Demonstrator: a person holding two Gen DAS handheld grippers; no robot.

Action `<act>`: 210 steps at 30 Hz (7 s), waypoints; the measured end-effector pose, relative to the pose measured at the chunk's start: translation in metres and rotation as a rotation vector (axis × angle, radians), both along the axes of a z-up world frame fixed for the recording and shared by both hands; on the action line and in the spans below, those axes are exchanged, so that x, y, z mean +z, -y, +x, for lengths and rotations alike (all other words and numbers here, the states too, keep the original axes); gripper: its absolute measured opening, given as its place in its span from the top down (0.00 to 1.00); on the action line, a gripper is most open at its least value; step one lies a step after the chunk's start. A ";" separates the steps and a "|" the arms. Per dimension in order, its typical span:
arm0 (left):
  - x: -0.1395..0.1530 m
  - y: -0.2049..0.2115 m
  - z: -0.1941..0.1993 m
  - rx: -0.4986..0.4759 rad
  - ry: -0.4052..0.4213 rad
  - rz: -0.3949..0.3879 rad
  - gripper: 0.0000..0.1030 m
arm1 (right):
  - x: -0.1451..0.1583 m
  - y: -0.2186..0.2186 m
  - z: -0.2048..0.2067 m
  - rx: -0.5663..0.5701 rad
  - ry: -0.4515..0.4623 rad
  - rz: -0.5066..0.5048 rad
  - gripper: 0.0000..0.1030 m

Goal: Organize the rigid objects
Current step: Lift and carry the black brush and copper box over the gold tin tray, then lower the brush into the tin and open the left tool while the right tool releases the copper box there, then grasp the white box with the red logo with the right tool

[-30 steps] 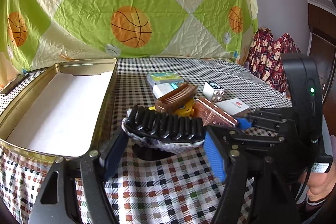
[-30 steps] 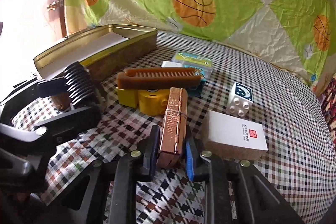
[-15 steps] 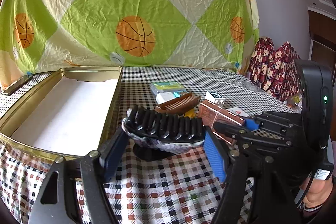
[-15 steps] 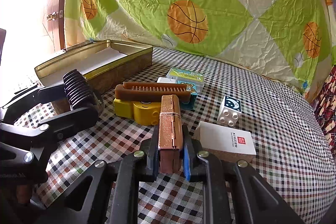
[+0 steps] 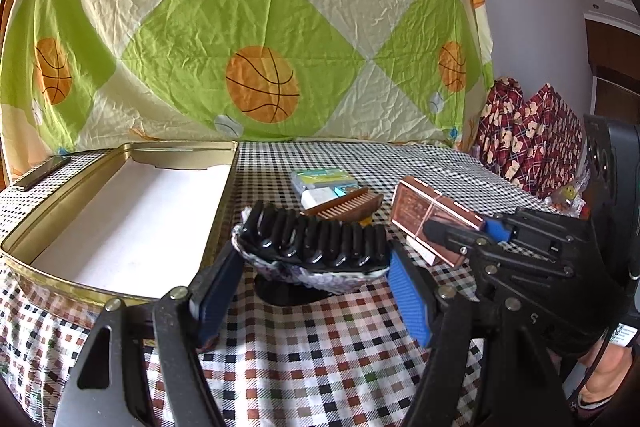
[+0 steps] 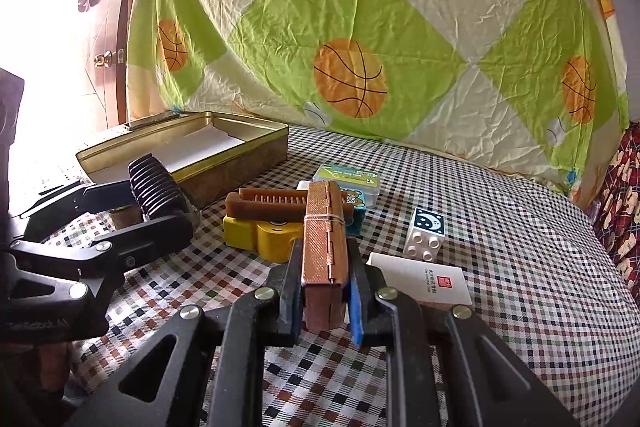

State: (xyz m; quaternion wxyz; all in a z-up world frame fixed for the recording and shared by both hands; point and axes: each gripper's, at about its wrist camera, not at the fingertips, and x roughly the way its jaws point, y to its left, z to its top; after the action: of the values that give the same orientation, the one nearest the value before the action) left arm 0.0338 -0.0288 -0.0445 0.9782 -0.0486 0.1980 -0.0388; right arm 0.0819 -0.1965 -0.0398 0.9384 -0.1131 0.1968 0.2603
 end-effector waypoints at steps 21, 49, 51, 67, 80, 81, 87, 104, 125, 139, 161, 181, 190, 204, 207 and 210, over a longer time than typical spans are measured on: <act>0.003 0.009 -0.008 0.029 0.042 0.053 0.31 | 0.005 0.010 -0.020 0.001 0.134 0.069 0.81; 0.024 -0.006 -0.016 0.166 0.124 0.158 0.31 | 0.009 0.025 -0.030 -0.085 0.216 0.168 0.81; 0.024 -0.011 -0.014 0.170 0.122 0.143 0.31 | 0.009 0.025 -0.028 -0.101 0.212 0.173 0.81; 0.024 -0.047 -0.011 0.215 0.113 0.089 0.31 | 0.008 -0.009 -0.028 -0.089 0.165 0.165 0.81; 0.024 -0.066 -0.011 0.243 0.102 0.078 0.31 | 0.007 -0.038 -0.030 -0.044 0.140 0.143 0.81; 0.024 -0.067 -0.010 0.246 0.101 0.077 0.31 | 0.007 -0.040 -0.030 -0.041 0.137 0.141 0.81; 0.023 -0.079 -0.012 0.270 0.091 0.067 0.31 | 0.006 -0.053 -0.032 -0.017 0.132 0.126 0.81; 0.021 -0.110 -0.013 0.318 0.052 0.044 0.31 | 0.007 -0.087 -0.033 0.076 0.091 0.117 0.81; 0.032 -0.143 0.012 0.309 -0.045 0.085 0.31 | 0.032 -0.122 -0.010 0.167 0.028 0.104 0.81; 0.043 -0.182 0.080 0.303 -0.216 0.124 0.30 | 0.031 -0.188 0.067 0.170 -0.109 0.034 0.81; 0.040 -0.160 0.048 0.352 -0.114 0.143 0.01 | 0.029 -0.107 0.046 0.083 -0.050 0.086 0.32; 0.018 0.003 0.045 0.049 -0.101 0.214 0.00 | 0.007 0.049 0.065 -0.176 -0.180 0.085 0.14; 0.015 0.016 0.053 0.003 -0.148 0.215 0.00 | -0.013 0.037 0.077 -0.145 -0.303 0.002 0.14; 0.024 0.024 0.072 -0.043 -0.173 0.195 0.00 | -0.003 0.037 0.078 -0.206 -0.275 -0.020 0.24; 0.022 0.028 0.084 -0.043 -0.189 0.207 0.01 | 0.011 0.042 0.082 -0.245 -0.242 0.020 0.24; 0.019 0.031 0.095 -0.053 -0.201 0.216 0.01 | 0.020 0.042 0.087 -0.292 -0.198 0.030 0.24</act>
State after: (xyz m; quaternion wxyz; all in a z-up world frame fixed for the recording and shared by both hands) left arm 0.1287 -0.0602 -0.0253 0.9516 0.0586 0.2991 -0.0382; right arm 0.1689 -0.2386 -0.0197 0.9439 -0.0434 0.2986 0.1341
